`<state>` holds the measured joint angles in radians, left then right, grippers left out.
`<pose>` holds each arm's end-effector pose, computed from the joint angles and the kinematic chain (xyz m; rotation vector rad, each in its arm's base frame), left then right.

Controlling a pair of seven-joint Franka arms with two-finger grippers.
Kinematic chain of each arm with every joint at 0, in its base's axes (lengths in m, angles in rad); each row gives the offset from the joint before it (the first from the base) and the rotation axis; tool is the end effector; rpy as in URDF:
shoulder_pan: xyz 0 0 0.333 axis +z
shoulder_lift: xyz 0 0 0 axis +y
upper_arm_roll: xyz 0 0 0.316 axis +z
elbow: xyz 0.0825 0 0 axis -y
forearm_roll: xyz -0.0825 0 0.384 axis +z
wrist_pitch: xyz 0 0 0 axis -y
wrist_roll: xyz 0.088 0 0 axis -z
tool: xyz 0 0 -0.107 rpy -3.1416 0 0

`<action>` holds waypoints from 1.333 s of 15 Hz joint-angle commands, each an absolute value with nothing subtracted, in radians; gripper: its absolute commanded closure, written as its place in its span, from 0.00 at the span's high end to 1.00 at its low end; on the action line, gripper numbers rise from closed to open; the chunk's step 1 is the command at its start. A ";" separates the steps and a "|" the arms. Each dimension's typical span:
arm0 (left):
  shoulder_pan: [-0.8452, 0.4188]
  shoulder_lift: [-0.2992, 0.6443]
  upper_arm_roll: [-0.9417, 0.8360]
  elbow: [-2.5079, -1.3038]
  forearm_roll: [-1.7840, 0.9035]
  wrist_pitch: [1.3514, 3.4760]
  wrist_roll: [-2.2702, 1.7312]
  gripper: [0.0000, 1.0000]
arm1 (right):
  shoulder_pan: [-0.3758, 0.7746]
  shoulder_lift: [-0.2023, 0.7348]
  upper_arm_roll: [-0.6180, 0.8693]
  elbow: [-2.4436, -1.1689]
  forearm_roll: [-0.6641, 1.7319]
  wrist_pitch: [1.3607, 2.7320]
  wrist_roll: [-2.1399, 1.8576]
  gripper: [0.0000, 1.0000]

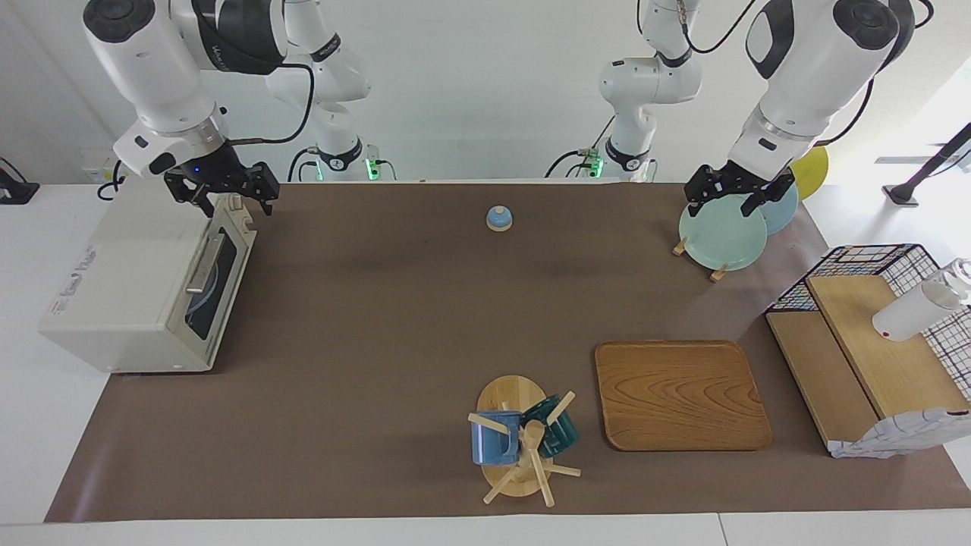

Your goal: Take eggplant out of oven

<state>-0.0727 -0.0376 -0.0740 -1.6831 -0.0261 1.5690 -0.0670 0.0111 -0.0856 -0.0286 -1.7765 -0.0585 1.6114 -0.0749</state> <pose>0.5329 -0.0823 0.5920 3.1217 -0.1227 -0.1229 0.5254 -0.0158 0.5773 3.0853 0.0961 -0.1267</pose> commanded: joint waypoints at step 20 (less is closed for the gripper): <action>-0.063 -0.044 -0.081 -1.684 -0.012 1.565 -0.060 1.00 | -0.071 -0.087 -0.034 -1.985 -0.113 1.862 -0.069 0.00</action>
<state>-0.0727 -0.0376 -0.0740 -1.6831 -0.0261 1.5690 -0.0670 -0.0624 -0.0698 -0.0385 -1.9486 -0.0847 1.8438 -0.0938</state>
